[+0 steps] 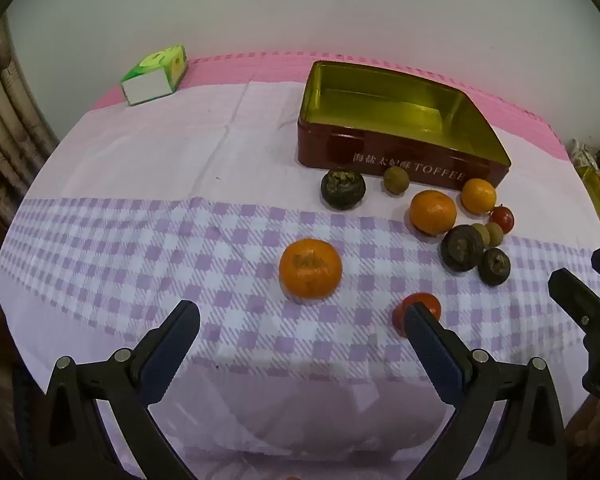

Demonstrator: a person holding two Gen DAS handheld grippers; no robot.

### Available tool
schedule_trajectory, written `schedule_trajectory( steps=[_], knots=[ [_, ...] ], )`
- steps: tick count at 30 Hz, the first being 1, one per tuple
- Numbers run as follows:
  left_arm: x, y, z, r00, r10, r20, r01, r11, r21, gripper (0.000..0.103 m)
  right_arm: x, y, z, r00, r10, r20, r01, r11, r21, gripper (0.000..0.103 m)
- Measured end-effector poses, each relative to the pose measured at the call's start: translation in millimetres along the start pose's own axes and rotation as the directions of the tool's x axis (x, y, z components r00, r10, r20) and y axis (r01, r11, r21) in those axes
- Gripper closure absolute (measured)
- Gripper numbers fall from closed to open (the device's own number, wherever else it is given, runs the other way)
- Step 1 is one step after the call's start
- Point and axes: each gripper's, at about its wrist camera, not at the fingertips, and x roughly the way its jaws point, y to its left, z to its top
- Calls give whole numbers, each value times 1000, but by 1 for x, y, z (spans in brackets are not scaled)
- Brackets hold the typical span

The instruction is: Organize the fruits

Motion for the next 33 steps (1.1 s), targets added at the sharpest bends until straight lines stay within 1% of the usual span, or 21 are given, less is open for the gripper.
schedule_trajectory(
  steps=[2,4,6,9,10,13,21,27,33],
  knots=[
    [-1,1,-1,1000,-2,-2,2,1000,-6,2,-3,3,-3,1000,1,-15,-2,1000,-7,8],
    [-2,1,-2,1000,3,-5,-3,1000,-2,2,-3,8,-3,999,-18,-27,17,1000,-22,8],
    [-4,1,-4,1000,8,-5,-8,1000,3,2,0,6,-3,999,2,-45,-3,1000,-13,8],
    [-3,3,-8,1000,19,-18,-19,1000,7,2,-2,7,-11,1000,4,-31,-4,1000,-8,8],
    [0,-3,-6,999,18,-39,-18,1000,4,2,-1,8,-12,999,6,-39,-7,1000,-10,8],
    [1,2,-6,999,20,-47,-21,1000,-13,2,1,10,-12,999,7,-50,-8,1000,-17,8],
    [-5,3,-11,999,23,-47,-25,999,-30,2,-2,15,-16,999,16,-48,-17,1000,-19,8],
    [-7,-5,-12,999,29,-29,-29,1000,-5,2,-2,17,-18,999,25,-43,-26,999,-29,8],
    [-10,-12,-14,999,37,-6,-37,999,34,2,0,15,-19,998,37,-47,-38,999,-12,8]
  ],
)
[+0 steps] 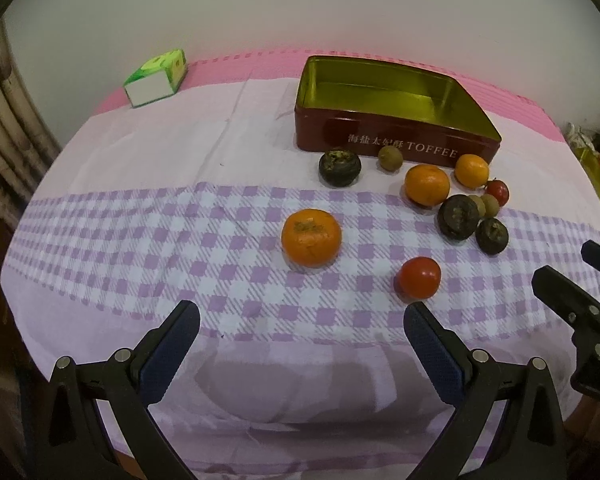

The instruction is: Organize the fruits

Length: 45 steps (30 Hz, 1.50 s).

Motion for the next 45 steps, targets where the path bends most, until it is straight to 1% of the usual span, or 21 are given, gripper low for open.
schedule_trajectory(
  steps=[8,18,23,25,30,45],
  knots=[
    [0,-2,-4,1000,-7,12,7,1000,9,2,2,-1,-2,1000,11,-7,-11,1000,14,8],
    [-1,-4,-8,999,-45,15,45,999,22,2,1,1,-3,1000,15,-9,-14,1000,13,8],
    [-1,-4,-10,999,-29,20,29,999,18,2,1,1,-3,1000,13,-9,-13,1000,10,9],
    [-2,-2,-10,999,-36,24,36,999,12,2,1,1,-3,1000,10,-10,-10,1000,11,9],
    [-3,1,-10,1000,-19,24,18,1000,10,2,2,1,-4,1000,14,-14,-14,1000,14,12],
    [-1,4,-9,1000,-8,15,8,1000,8,2,4,-1,-4,1000,12,-28,-12,1000,23,12]
  ],
)
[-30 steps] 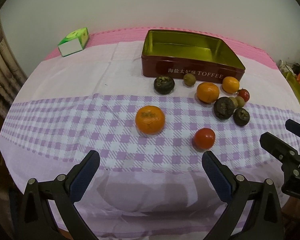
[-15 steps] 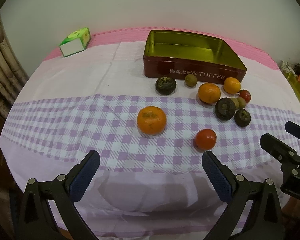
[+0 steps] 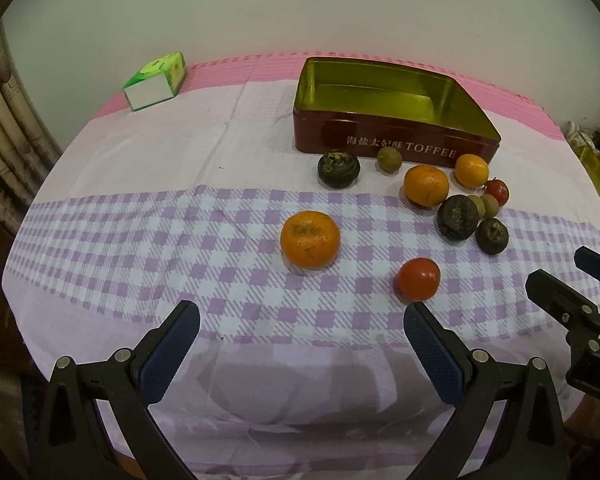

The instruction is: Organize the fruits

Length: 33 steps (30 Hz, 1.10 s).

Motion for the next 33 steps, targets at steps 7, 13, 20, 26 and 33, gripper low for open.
schedule_trajectory(
  steps=[7,13,20,26,33],
  knots=[
    [0,0,0,1000,-2,-2,2,1000,0,2,0,0,0,1000,3,2,-3,1000,-4,12],
    [1,-1,0,1000,2,-2,-2,1000,1,2,0,0,0,1000,6,1,-6,1000,-4,13],
    [1,0,-1,1000,2,-3,-2,1000,4,2,0,0,0,1000,5,2,-5,1000,-4,13],
    [1,0,-2,1000,3,-3,-3,1000,5,2,-1,1,1,1000,6,5,-6,1000,-9,14],
    [1,1,-3,1000,3,-2,-3,1000,9,2,0,2,1,1000,9,1,-9,1000,-9,16]
  ],
)
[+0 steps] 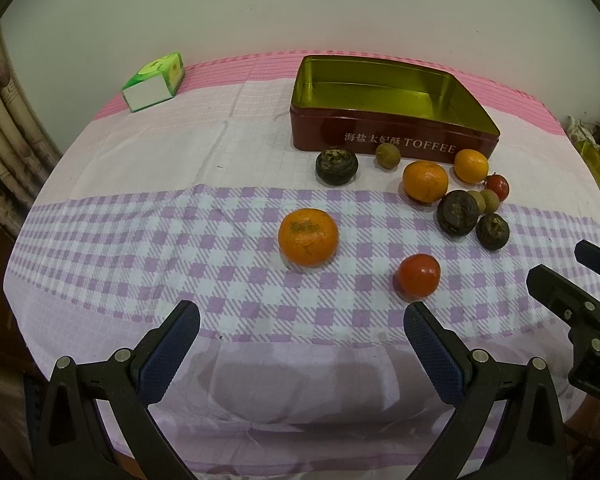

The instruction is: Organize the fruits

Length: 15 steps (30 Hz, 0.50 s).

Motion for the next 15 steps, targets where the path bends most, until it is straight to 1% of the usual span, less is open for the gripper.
schedule_trajectory(
  steps=[15],
  knots=[
    [2,-2,0,1000,-2,-2,2,1000,7,2,1,1,-1,1000,7,-5,-7,1000,-1,19]
  ],
)
